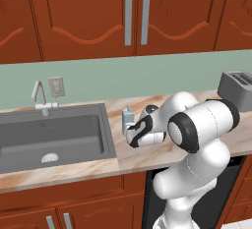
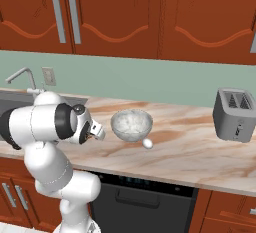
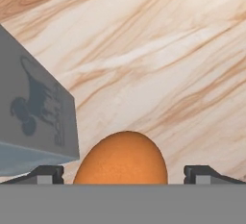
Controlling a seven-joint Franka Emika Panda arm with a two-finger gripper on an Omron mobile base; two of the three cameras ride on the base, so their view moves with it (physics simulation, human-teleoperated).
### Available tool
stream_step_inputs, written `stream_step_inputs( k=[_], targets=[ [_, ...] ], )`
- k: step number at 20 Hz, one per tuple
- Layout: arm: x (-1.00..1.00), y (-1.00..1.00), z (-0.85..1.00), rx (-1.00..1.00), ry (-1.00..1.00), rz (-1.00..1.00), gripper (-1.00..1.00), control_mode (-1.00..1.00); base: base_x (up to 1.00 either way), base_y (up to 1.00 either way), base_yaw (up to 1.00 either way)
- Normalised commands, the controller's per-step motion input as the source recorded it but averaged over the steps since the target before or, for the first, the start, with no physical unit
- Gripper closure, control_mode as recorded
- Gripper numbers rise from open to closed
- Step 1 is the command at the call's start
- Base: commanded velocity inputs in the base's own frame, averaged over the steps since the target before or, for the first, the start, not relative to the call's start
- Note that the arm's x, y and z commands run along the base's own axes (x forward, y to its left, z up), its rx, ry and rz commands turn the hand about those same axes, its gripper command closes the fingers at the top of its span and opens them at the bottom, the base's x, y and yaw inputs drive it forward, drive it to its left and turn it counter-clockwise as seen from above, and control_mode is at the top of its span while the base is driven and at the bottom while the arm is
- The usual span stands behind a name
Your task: Gather the eggs and milk located in the vicinity of the sink area and place them right next to the bowl.
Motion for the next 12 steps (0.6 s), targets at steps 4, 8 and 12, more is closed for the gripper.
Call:
stream_step_inputs(
  k=[4,8,12],
  targets=[
    [0.00,0.00,0.00,0.00,0.00,0.00,1.00,-1.00,0.00,0.00,0.00],
    [0.00,0.00,0.00,0.00,0.00,0.00,1.00,-1.00,0.00,0.00,0.00],
    [0.00,0.00,0.00,0.00,0.00,0.00,1.00,-1.00,0.00,0.00,0.00]
  ],
)
